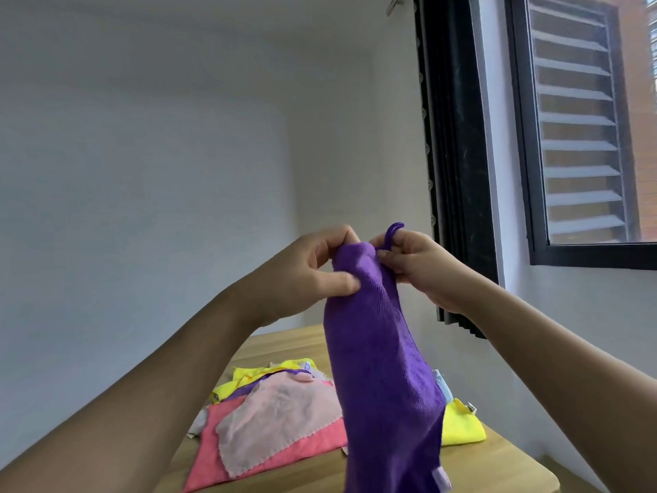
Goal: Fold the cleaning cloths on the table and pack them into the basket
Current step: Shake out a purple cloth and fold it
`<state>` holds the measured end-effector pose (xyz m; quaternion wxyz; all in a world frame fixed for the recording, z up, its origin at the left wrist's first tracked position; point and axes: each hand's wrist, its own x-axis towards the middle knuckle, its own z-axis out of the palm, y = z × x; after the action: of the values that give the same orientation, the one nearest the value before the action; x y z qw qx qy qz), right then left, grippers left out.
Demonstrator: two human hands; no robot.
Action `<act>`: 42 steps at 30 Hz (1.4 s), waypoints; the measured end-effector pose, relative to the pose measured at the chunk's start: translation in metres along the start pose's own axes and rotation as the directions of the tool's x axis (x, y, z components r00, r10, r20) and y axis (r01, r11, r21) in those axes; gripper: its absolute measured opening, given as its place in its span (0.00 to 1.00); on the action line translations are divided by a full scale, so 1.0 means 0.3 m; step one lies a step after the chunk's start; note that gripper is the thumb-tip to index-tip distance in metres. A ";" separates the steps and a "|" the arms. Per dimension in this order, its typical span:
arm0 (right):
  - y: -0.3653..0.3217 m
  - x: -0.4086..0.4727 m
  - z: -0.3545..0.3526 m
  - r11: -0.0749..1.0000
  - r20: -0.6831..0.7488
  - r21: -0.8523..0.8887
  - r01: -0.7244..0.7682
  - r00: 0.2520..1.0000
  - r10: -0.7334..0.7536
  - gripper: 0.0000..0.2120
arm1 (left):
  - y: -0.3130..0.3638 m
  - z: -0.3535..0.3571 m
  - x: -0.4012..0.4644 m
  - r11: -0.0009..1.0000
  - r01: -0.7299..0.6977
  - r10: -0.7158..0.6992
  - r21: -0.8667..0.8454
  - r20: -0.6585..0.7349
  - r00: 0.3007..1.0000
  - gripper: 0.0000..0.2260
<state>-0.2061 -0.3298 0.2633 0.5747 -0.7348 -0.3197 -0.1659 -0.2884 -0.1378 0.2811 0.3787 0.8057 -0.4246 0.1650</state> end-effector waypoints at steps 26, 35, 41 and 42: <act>0.163 0.016 0.042 0.982 0.068 -0.155 -0.103 0.991 0.115 0.11 | -0.171 -0.015 0.000 0.956 0.272 -0.263 0.110 -0.084 0.961 0.16; 0.171 -0.004 0.056 0.946 0.046 -0.321 -0.039 0.997 0.057 0.11 | -0.255 0.022 -0.029 0.506 0.427 -0.048 0.750 -0.470 0.881 0.09; 0.282 0.074 0.107 0.850 -0.046 -0.527 -0.029 0.999 0.005 0.12 | -0.427 0.023 0.020 0.329 0.521 -0.363 0.788 -0.403 0.840 0.07; 0.311 0.098 0.120 0.847 -0.060 -0.530 -0.031 0.998 -0.001 0.11 | -0.466 0.015 0.031 0.329 0.538 -0.435 0.776 -0.382 0.816 0.06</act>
<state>-0.1270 -0.3001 0.2021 0.3599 -0.8623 -0.2389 -0.2645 -0.1702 -0.0970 0.2180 -0.0201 0.9616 -0.0027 0.2738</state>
